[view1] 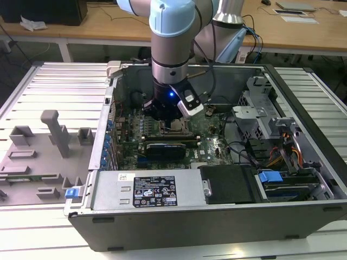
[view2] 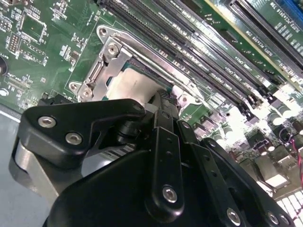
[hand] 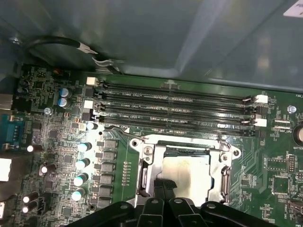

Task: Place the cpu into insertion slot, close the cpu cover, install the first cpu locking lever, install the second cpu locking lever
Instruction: 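Close the cpu cover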

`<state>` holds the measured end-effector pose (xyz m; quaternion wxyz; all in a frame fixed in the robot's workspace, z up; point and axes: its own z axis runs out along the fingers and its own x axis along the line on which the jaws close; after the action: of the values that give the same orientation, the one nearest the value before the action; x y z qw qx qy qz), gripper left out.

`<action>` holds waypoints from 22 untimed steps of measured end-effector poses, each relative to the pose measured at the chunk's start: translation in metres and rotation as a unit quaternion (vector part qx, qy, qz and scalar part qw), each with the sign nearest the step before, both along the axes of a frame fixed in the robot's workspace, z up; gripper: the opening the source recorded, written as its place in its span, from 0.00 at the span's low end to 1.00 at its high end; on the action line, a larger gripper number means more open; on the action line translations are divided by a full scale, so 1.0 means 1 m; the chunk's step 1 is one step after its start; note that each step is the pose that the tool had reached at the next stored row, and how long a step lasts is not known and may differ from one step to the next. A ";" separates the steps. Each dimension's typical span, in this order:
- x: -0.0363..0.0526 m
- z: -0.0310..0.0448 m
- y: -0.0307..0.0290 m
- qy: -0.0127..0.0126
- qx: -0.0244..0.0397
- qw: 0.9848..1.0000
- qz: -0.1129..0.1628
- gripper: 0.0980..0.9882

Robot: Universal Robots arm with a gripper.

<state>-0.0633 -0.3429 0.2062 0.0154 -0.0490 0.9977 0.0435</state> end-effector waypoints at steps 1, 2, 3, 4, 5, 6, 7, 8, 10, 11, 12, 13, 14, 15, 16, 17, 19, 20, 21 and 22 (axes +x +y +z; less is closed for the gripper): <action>0.0000 -0.0002 0.0000 0.000 0.000 1.000 0.000 0.01; 0.0001 -0.0003 0.0000 0.000 0.001 1.000 0.000 0.01; 0.0002 -0.0004 0.0002 0.000 0.002 1.000 0.000 0.01; 0.0007 -0.0004 0.0003 0.000 0.002 1.000 0.000 0.01; 0.0013 -0.0004 0.0005 0.000 0.002 1.000 0.000 0.01; 0.0017 -0.0004 0.0007 0.000 0.002 1.000 0.000 0.01; 0.0019 -0.0004 0.0008 0.000 0.003 1.000 0.000 0.01; 0.0019 -0.0002 0.0009 0.000 0.003 1.000 0.000 0.01; 0.0020 0.0021 0.0009 0.000 0.003 1.000 0.000 0.01; 0.0019 0.0037 0.0008 0.000 0.003 1.000 0.000 0.01; 0.0020 0.0063 0.0009 0.000 0.003 1.000 0.000 0.01; 0.0020 0.0078 0.0009 0.000 0.003 1.000 0.000 0.01; 0.0020 0.0091 0.0009 0.000 0.003 1.000 0.000 0.01; 0.0019 0.0102 0.0009 0.000 0.003 1.000 0.000 0.01; 0.0020 0.0103 0.0009 0.000 0.003 1.000 0.000 0.01; 0.0020 0.0103 0.0009 0.000 0.003 1.000 0.000 0.01; 0.0016 0.0104 0.0009 0.000 0.003 1.000 0.000 0.01; -0.0003 0.0103 0.0009 0.000 0.003 1.000 0.000 0.01; -0.0022 0.0101 0.0010 0.000 0.003 1.000 0.000 0.01; -0.0041 0.0095 0.0012 0.000 0.003 1.000 0.000 0.01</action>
<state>-0.0674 -0.3417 0.2156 0.0156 -0.0490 0.9976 0.0462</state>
